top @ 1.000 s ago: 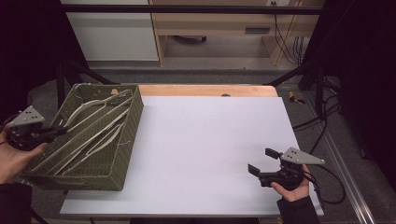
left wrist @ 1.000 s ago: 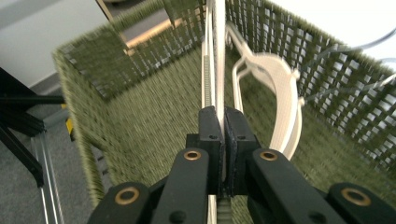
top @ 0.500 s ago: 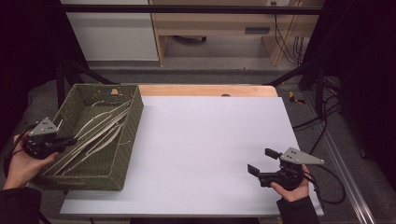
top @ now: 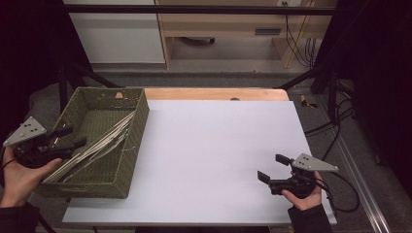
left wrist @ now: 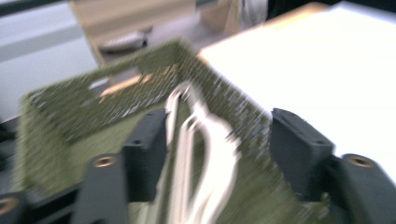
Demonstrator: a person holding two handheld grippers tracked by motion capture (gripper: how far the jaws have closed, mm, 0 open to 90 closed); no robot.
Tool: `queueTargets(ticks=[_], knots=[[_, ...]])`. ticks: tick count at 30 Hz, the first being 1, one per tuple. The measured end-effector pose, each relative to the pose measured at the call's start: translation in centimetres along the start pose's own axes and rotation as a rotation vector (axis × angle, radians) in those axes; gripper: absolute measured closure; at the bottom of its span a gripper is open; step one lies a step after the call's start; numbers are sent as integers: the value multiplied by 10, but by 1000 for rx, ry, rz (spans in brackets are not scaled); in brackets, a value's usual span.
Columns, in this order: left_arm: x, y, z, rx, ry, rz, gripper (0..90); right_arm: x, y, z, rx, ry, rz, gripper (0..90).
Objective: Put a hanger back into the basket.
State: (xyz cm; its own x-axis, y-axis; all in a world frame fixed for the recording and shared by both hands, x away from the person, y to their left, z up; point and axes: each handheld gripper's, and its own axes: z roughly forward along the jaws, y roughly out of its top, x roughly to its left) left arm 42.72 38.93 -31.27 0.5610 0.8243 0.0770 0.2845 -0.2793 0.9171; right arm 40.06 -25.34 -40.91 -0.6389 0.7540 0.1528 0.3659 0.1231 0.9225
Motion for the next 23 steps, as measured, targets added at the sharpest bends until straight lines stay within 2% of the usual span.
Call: queueTargets(ticks=[2, 5, 11, 16, 19, 23], knots=[[-11, 2, 1, -33, -21, -11, 270, 0, 0, -1, -2, 1, 0, 66], [-33, 4, 5, -66, -41, -3, 216, 0, 1, -1, -7, 3, -1, 65], [-82, -1, 28, -85, -119, -20, 157, -1, 1, -3, -19, 4, -4, 59], [-117, -11, 53, -64, -176, -20, 147, 0, 2, -4, -26, 5, 0, 58], [-134, -18, 65, -49, -194, -7, 146, 0, 2, -5, -30, 7, 1, 57], [-153, -24, 81, 6, -216, 31, 147, -1, 2, -6, -27, 7, -3, 55]])
